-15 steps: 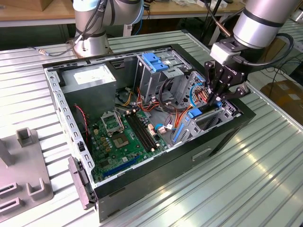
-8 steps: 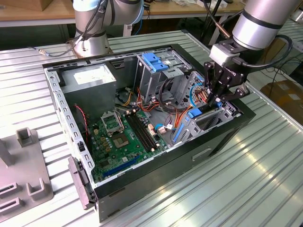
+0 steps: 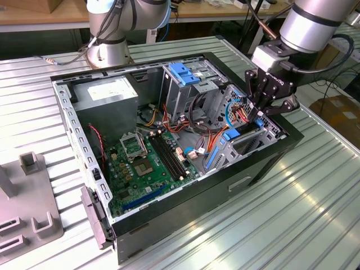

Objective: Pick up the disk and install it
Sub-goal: 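Insert the first disk wire, then insert the second disk wire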

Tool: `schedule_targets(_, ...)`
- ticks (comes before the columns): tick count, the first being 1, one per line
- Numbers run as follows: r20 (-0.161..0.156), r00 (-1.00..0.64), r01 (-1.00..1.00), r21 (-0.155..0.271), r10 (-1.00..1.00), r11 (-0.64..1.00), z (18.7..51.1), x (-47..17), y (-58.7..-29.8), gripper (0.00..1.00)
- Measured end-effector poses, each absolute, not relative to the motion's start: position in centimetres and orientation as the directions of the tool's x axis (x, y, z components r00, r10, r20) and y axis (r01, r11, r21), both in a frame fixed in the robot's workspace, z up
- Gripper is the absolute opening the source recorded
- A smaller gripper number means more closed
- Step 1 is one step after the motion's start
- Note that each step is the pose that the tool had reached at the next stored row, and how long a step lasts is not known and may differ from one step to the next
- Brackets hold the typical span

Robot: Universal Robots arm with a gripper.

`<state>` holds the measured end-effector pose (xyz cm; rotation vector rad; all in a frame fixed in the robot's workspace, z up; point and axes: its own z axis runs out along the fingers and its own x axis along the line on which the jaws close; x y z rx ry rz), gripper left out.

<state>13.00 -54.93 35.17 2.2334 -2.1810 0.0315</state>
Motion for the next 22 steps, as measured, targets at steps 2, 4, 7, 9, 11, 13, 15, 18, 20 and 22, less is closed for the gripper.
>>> schedule_targets(2, 0.028, 0.024, -1.000, 0.000, -0.999, -0.024, 35.20, 13.00, -54.93, 0.10)
schedule_targets(4, 0.028, 0.024, -1.000, 0.000, -0.999, -0.024, 35.22, 13.00, -54.93, 0.10)
schedule_targets(7, 0.028, 0.024, -1.000, 0.000, -0.999, -0.024, 35.24, 13.00, -54.93, 0.10)
schedule_targets(9, 0.028, 0.024, -1.000, 0.000, -0.999, -0.024, 35.26, 13.00, -54.93, 0.10)
schedule_targets(11, 0.028, 0.024, -1.000, 0.000, -0.999, -0.024, 35.30, 13.00, -54.93, 0.10)
schedule_targets(13, 0.028, 0.024, -1.000, 0.000, -0.999, -0.024, 35.33, 13.00, -54.93, 0.10)
schedule_targets(15, 0.028, 0.024, -1.000, 0.000, -0.999, -0.024, 35.36, 13.00, -54.93, 0.10)
schedule_targets(18, 0.030, 0.024, -1.000, 0.000, -0.999, -0.024, 35.39, 12.95, -54.90, 0.10)
schedule_targets(20, 0.030, 0.024, -1.000, 0.000, -0.999, -0.024, 35.38, 12.94, -54.91, 0.10)
schedule_targets(22, 0.029, 0.024, -1.000, -0.001, -0.999, -0.024, 35.36, 12.91, -54.91, 0.10)
